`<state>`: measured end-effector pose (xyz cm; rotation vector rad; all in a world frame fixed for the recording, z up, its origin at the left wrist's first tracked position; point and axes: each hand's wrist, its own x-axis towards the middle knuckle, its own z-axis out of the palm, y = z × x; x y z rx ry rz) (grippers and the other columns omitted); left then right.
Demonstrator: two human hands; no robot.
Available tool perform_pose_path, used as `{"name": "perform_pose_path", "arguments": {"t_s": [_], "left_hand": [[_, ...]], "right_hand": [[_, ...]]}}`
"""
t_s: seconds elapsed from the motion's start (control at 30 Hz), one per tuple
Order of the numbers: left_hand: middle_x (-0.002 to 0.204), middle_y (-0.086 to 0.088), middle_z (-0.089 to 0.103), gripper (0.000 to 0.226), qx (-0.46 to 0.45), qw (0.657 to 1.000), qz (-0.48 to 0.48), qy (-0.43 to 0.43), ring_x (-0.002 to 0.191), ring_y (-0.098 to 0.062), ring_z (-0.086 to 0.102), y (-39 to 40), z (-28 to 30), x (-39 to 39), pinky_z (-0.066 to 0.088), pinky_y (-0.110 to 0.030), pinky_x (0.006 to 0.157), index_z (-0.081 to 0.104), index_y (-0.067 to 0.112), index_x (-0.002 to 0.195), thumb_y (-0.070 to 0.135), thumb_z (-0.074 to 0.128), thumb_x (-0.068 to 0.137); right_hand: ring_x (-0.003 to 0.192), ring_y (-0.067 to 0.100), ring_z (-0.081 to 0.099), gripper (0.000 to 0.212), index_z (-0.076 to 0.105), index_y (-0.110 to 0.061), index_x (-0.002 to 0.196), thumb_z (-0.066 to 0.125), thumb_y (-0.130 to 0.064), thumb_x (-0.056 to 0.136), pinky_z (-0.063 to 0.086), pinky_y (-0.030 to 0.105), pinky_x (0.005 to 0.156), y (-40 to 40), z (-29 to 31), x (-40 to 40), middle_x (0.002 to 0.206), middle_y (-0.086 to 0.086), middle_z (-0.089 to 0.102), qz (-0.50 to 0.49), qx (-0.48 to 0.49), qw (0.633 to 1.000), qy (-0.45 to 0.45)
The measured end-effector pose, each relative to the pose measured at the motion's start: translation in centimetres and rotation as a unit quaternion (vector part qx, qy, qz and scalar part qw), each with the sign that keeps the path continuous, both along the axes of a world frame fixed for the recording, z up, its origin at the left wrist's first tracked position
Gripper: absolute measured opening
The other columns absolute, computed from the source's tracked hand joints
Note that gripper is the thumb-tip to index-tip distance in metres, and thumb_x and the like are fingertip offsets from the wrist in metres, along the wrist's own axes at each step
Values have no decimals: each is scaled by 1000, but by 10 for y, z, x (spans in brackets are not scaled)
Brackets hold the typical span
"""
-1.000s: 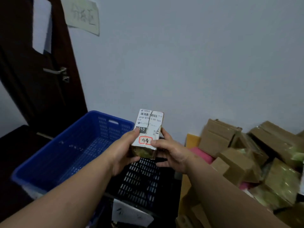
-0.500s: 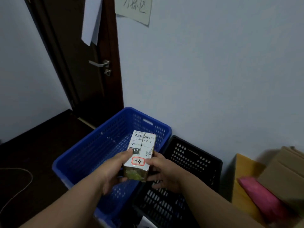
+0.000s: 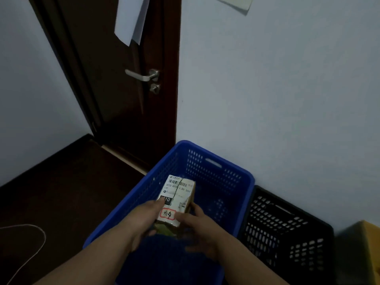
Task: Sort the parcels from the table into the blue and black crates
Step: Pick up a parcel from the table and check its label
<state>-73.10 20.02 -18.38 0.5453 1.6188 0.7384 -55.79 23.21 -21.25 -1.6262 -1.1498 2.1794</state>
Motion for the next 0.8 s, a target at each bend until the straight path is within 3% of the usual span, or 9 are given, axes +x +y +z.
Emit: {"name": "perform_pose_path", "arguments": {"t_s": [0.13, 0.23, 0.37, 0.7, 0.8], "left_hand": [[93, -3, 75, 22, -20, 999, -32, 8, 91, -18, 68, 37, -22, -28, 51, -32, 71, 61, 19, 109, 35, 48, 101], [95, -5, 75, 16, -40, 998, -51, 5, 87, -17, 72, 63, -41, -34, 55, -30, 66, 55, 19, 112, 26, 53, 98], [105, -5, 70, 16, -52, 996, -69, 16, 96, -20, 67, 96, -64, -30, 57, -36, 77, 52, 23, 115, 24, 51, 99], [97, 6, 59, 16, -35, 988, -111, 104, 86, -5, 56, 183, -169, -13, 41, -20, 61, 54, 22, 113, 16, 43, 103], [102, 3, 60, 23, -31, 980, -148, 131, 89, -8, 57, 206, -214, -14, 46, -23, 68, 56, 19, 120, 14, 42, 103]], "right_hand": [[110, 19, 61, 100, 13, -48, 149, 81, -39, 76, 44, 52, 98, 17, -19, -27, 135, -7, 57, -28, -18, 999, -7], [111, 21, 61, 93, 18, -48, 146, 78, -33, 77, 43, 55, 100, 38, -36, -29, 131, -5, 59, -59, -39, 997, -16], [110, 23, 60, 82, 28, -44, 139, 73, -30, 72, 44, 53, 100, 75, -59, -30, 126, 0, 61, -91, -68, 993, -28], [106, 22, 58, 57, 37, -33, 134, 64, -19, 85, 44, 47, 99, 153, -160, -34, 118, 2, 61, -171, -133, 975, -37], [105, 20, 57, 55, 38, -34, 133, 60, -16, 87, 42, 49, 101, 171, -203, -40, 116, -1, 61, -195, -140, 970, -34]]}}
